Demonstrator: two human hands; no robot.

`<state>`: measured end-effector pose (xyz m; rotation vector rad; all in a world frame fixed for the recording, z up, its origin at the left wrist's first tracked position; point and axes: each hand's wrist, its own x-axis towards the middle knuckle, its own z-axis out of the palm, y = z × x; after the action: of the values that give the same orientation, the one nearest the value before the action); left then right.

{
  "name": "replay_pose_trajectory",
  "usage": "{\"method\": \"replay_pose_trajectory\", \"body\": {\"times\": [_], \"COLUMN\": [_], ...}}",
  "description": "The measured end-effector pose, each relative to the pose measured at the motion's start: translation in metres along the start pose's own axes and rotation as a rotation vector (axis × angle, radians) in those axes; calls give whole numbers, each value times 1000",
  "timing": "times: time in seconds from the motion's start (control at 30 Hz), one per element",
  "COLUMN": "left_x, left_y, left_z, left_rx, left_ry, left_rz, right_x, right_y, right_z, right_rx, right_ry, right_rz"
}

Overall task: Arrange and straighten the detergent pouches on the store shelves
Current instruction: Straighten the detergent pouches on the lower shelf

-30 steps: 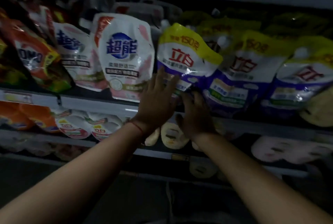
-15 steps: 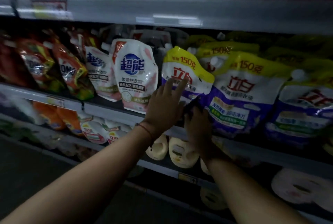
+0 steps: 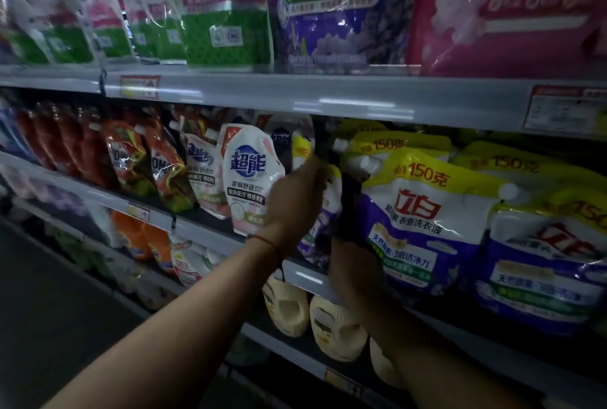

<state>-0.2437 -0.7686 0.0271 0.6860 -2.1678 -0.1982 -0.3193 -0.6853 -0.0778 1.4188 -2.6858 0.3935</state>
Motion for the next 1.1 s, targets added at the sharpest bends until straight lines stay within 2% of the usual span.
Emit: {"method": "replay_pose_trajectory", "body": {"times": [0.1,0.17,0.23,0.37,0.43,0.5,0.63,0.73,0.83,1.03,1.1], "left_x": [19,20,13,-12,-35,-59,-92,-99,-99,-107,-108], "left_y": [-6,-4,2,0,-8,-17,-43,-48,-41,-15,-14], "left_z": [-12,-9,-2,7,13,22,49,66,71,89,94], "left_rx": [-89,-78,-86,-115,-159,-169,-238,-185,-233,-82,-52], "left_ry": [55,42,25,32,-19,-63,-228,-353,-282,-123,-119], "left_rz": [-136,-101,-49,-37,-68,-121,-293,-362,-510,-583,-604], "right_x": [-3,-2,-5,-25,-35,-43,-46,-31,-16,3,2], "right_y": [13,19,18,12,14,12,-6,-9,3,22,23], "right_z": [-9,-21,-27,-28,-34,-48,-63,-60,-63,-64,-62], "right_rx": [101,236,229,178,287,286,69,-82,-165,-203,-225], "right_ry": [-39,-142,-212,-177,-123,-65,-42,-72,-63,-67,-65], "right_rz": [21,31,37,88,3,-143,-453,-464,-472,-425,-429]}}
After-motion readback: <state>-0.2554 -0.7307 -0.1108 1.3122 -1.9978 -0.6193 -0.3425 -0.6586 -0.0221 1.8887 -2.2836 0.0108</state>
